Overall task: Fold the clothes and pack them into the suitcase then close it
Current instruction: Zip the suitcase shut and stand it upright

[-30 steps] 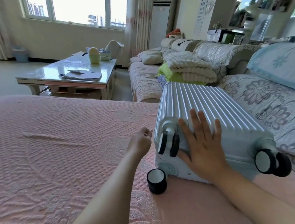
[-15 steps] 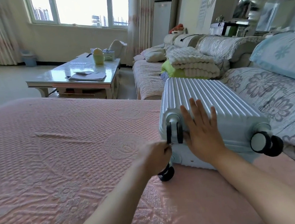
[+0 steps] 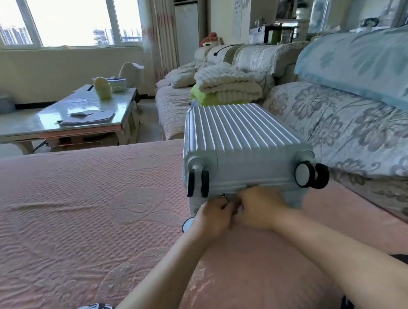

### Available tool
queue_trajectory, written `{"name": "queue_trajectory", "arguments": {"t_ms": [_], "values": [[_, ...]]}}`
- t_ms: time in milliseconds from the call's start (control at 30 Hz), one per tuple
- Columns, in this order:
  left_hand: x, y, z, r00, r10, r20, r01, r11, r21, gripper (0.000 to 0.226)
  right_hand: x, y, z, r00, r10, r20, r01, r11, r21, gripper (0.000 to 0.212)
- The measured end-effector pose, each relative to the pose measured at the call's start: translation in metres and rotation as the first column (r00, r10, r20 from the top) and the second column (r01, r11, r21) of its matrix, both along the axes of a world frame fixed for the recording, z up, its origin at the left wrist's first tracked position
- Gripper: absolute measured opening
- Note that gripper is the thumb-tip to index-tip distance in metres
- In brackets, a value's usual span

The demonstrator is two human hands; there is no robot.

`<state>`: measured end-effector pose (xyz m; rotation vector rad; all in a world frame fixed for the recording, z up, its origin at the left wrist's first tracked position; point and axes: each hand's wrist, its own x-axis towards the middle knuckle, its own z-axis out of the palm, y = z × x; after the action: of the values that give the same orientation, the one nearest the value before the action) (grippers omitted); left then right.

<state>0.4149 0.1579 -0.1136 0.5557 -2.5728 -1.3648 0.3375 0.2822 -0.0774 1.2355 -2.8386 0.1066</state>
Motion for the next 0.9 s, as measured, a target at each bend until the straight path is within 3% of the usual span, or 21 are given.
{"name": "queue_trajectory", "arguments": {"t_ms": [100,200,267,333,367,400,433,500,533,567,600,667,733,800,867,900], "values": [[0.005,-0.006,0.006,0.998,-0.048,0.043,0.053,0.989,-0.135,0.031,0.004,-0.010,-0.007,0.992,0.079,-0.094,-0.083,0.996,-0.044,0.027],[0.010,-0.005,0.024,0.992,-0.051,0.117,0.093,0.914,-0.394,0.033,0.002,-0.019,-0.013,0.994,0.094,-0.063,-0.100,0.990,-0.099,0.018],[0.014,-0.002,0.037,0.990,-0.057,0.131,0.127,0.773,-0.622,0.031,-0.001,-0.024,-0.015,0.995,0.102,-0.014,-0.102,0.991,-0.089,0.014],[0.026,0.006,0.057,0.979,-0.138,0.152,0.203,0.546,-0.813,0.039,-0.004,-0.024,-0.013,0.999,0.040,0.027,-0.039,0.998,-0.041,0.017],[0.029,0.010,0.069,0.982,-0.169,0.085,0.162,0.514,-0.842,0.051,-0.006,-0.022,-0.012,0.999,0.009,0.053,-0.006,0.999,-0.047,0.020],[0.029,0.014,0.077,0.983,-0.186,-0.009,0.095,0.543,-0.834,0.060,-0.007,-0.018,-0.010,0.997,-0.022,0.080,0.027,0.998,-0.063,0.024],[0.029,0.019,0.085,0.968,-0.184,-0.173,-0.024,0.616,-0.787,0.055,-0.007,-0.013,-0.009,0.995,-0.043,0.087,0.049,0.996,-0.073,0.026],[0.014,0.024,0.093,0.887,-0.223,-0.405,-0.167,0.662,-0.731,0.021,-0.009,-0.002,-0.007,0.996,-0.056,0.067,0.061,0.995,-0.078,0.032],[0.005,0.024,0.092,0.856,-0.261,-0.447,-0.231,0.581,-0.781,0.024,-0.012,0.005,-0.007,0.994,-0.075,0.075,0.081,0.993,-0.090,0.035],[-0.005,0.023,0.089,0.884,-0.283,-0.373,-0.215,0.461,-0.861,0.043,-0.015,0.013,-0.007,0.991,-0.095,0.090,0.104,0.989,-0.105,0.037],[-0.012,0.022,0.085,0.920,-0.286,-0.269,-0.140,0.401,-0.905,0.059,-0.019,0.023,-0.008,0.988,-0.116,0.099,0.128,0.985,-0.119,0.039],[-0.023,0.027,0.085,0.966,-0.235,-0.112,-0.008,0.401,-0.916,0.077,-0.030,0.047,-0.011,0.984,-0.159,0.080,0.169,0.976,-0.135,0.037],[-0.036,0.034,0.084,0.984,-0.169,-0.059,0.015,0.403,-0.915,0.078,-0.041,0.071,-0.012,0.978,-0.194,0.078,0.202,0.973,-0.111,0.030],[-0.045,0.044,0.090,0.986,-0.124,-0.108,-0.035,0.483,-0.875,0.070,-0.049,0.094,-0.011,0.979,-0.199,0.044,0.201,0.978,-0.051,0.024],[-0.057,0.056,0.101,0.981,-0.101,-0.167,-0.076,0.591,-0.803,0.063,-0.058,0.116,-0.013,0.984,-0.178,-0.029,0.178,0.984,-0.006,0.030],[-0.064,0.063,0.107,0.975,-0.124,-0.183,-0.073,0.601,-0.796,0.059,-0.062,0.125,-0.015,0.985,-0.167,-0.054,0.167,0.986,-0.002,0.033]]}}
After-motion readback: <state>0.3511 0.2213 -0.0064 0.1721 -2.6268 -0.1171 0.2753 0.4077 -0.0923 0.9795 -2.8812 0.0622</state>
